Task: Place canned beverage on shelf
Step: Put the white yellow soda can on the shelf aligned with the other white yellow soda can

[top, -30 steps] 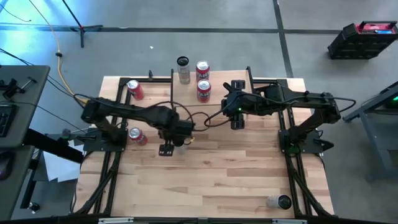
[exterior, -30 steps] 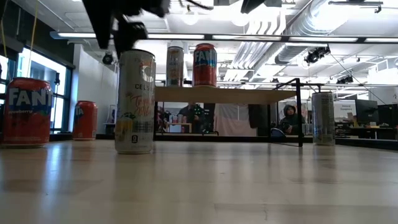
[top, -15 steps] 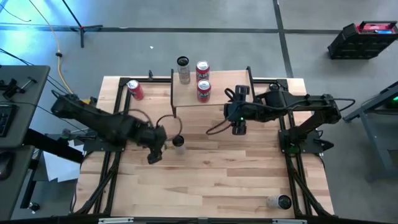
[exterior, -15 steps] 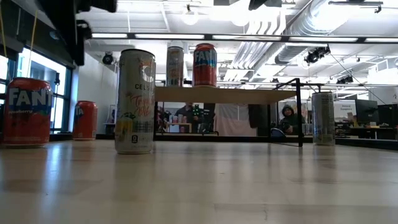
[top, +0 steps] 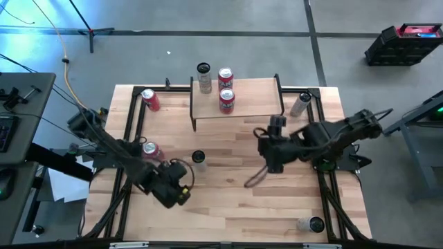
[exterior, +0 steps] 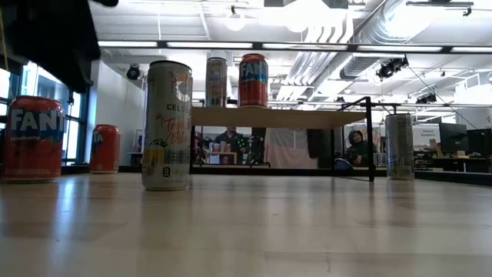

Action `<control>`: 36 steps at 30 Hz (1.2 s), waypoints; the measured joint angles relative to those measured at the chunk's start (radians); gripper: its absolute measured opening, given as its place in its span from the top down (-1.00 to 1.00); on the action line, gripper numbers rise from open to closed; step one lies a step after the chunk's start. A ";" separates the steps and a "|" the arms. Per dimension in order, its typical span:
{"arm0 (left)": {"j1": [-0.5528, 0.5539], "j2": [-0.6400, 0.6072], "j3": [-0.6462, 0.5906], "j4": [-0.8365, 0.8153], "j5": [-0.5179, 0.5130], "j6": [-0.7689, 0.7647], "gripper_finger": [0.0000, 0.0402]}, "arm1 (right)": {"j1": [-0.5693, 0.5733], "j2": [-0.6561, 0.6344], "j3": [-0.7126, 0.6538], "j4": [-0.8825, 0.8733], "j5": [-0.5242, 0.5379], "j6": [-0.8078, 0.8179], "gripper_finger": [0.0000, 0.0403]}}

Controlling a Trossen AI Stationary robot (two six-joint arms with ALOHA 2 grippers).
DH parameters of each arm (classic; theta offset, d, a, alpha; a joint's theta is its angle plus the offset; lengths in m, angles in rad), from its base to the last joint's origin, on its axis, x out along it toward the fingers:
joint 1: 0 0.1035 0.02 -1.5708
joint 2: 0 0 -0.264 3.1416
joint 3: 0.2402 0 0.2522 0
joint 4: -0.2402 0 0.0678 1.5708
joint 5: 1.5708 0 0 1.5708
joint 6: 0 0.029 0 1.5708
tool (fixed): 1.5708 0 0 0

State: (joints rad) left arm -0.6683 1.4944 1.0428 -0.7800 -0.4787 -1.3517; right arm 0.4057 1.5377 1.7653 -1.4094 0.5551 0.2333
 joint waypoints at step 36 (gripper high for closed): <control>0.068 0.219 0.002 0.075 -0.695 -0.096 -0.62 | 0.195 0.000 0.000 -0.065 0.094 0.159 -0.27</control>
State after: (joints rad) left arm -0.6003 1.7138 1.0443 -0.7052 -1.1736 -1.4476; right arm 0.6003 1.5375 1.7653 -1.4746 0.6487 0.3920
